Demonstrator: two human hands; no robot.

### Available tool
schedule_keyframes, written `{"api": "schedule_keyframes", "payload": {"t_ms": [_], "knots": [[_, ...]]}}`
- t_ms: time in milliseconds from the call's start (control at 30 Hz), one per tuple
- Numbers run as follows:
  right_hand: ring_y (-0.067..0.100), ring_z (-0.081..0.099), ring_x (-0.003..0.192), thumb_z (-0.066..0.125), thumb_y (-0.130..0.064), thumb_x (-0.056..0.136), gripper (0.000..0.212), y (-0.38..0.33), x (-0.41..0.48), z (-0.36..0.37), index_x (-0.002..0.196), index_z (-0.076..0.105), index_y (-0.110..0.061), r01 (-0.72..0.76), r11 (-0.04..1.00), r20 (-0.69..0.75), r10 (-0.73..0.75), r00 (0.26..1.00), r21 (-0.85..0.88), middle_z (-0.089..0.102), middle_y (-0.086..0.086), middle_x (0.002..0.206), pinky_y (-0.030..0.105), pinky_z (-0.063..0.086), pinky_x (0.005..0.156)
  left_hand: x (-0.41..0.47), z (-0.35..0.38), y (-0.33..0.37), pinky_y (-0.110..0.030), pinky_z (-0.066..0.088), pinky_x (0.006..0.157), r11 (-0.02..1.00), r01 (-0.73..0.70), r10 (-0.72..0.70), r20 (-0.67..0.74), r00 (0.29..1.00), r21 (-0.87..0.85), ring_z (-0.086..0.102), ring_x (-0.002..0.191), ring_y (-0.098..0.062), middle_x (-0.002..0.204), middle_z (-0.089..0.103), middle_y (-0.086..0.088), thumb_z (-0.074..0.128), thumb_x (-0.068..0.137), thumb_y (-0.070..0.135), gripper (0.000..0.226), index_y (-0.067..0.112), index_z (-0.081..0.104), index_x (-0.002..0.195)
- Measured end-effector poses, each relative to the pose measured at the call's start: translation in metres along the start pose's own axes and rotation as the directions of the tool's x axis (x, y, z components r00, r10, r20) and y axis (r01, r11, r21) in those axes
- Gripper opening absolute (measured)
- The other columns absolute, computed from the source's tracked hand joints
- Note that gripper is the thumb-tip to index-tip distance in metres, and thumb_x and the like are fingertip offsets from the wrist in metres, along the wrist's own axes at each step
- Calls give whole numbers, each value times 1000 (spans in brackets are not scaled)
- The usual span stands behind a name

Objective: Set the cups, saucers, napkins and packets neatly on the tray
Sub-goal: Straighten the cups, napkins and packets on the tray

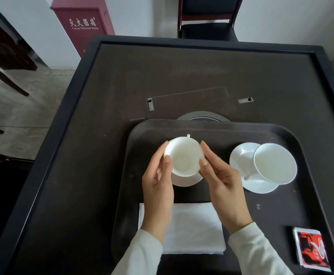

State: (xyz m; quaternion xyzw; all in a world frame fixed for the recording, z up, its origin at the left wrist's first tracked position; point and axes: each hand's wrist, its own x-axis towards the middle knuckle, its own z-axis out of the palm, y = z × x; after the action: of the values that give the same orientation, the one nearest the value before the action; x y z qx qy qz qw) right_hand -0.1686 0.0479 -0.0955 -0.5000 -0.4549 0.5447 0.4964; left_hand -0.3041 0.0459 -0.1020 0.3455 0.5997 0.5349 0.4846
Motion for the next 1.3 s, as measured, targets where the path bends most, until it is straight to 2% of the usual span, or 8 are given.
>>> {"api": "schedule_keyframes", "payload": {"t_ms": [167, 400, 600, 867, 1033, 1167, 1300], "knots": [[5, 52, 135, 52, -21, 105, 36, -1, 4, -2, 138, 60, -34, -30, 999, 2, 30, 1000, 29, 61, -15, 140, 29, 40, 113, -8, -5, -2, -36, 55, 102, 999, -19, 21, 41, 999, -41, 61, 127, -5, 134, 66, 17, 61, 99, 38, 35, 44, 62, 133], [7, 52, 136, 50, -22, 106, 36, 3, 4, -1, 139, 60, -33, -53, 998, -11, 53, 999, 38, 61, -14, 141, 45, 37, 116, -10, -8, -4, -33, 54, 103, 998, -5, 7, 36, 999, -58, 61, 126, -4, 133, 67, 17, 65, 98, 33, 37, 41, 63, 134], [7, 52, 135, 50, -23, 106, 35, 3, 3, 1, 139, 60, -33, -62, 997, -28, 63, 998, 45, 61, -14, 141, 45, 38, 116, -8, -11, -3, -25, 54, 99, 999, -4, 6, 54, 999, -37, 62, 124, -1, 131, 68, 21, 67, 94, 37, 39, 43, 64, 132], [4, 53, 134, 48, -18, 107, 36, 0, 3, 3, 138, 60, -32, -71, 997, -56, 72, 996, 32, 62, -19, 138, 41, 40, 115, -8, -14, -1, -24, 55, 99, 1000, -13, 13, 80, 997, 3, 62, 125, -3, 132, 68, 18, 66, 96, 39, 38, 43, 63, 133], [-1, 53, 132, 46, -20, 107, 37, -2, 4, 3, 137, 58, -38, -86, 996, -52, 86, 995, 7, 61, -23, 137, 40, 41, 115, -8, -14, 2, -21, 54, 97, 1000, -1, 2, 71, 997, -3, 65, 122, -3, 127, 71, 18, 70, 92, 43, 38, 41, 66, 130], [-2, 50, 134, 45, -26, 108, 37, -3, 1, 4, 142, 53, -39, -108, 994, -53, 109, 993, 28, 59, -25, 139, 40, 39, 117, -9, -16, 5, -24, 54, 99, 1000, 22, -22, 69, 997, 1, 65, 121, -3, 125, 72, 17, 71, 88, 50, 43, 39, 67, 130], [-2, 47, 137, 47, -45, 101, 47, -9, -7, 1, 147, 48, -38, -112, 993, -95, 115, 989, 28, 57, -22, 143, 37, 35, 119, -7, -24, 10, -25, 52, 103, 1000, 11, -11, 53, 999, -8, 62, 122, 3, 128, 70, 22, 69, 85, 57, 54, 36, 64, 135]]}}
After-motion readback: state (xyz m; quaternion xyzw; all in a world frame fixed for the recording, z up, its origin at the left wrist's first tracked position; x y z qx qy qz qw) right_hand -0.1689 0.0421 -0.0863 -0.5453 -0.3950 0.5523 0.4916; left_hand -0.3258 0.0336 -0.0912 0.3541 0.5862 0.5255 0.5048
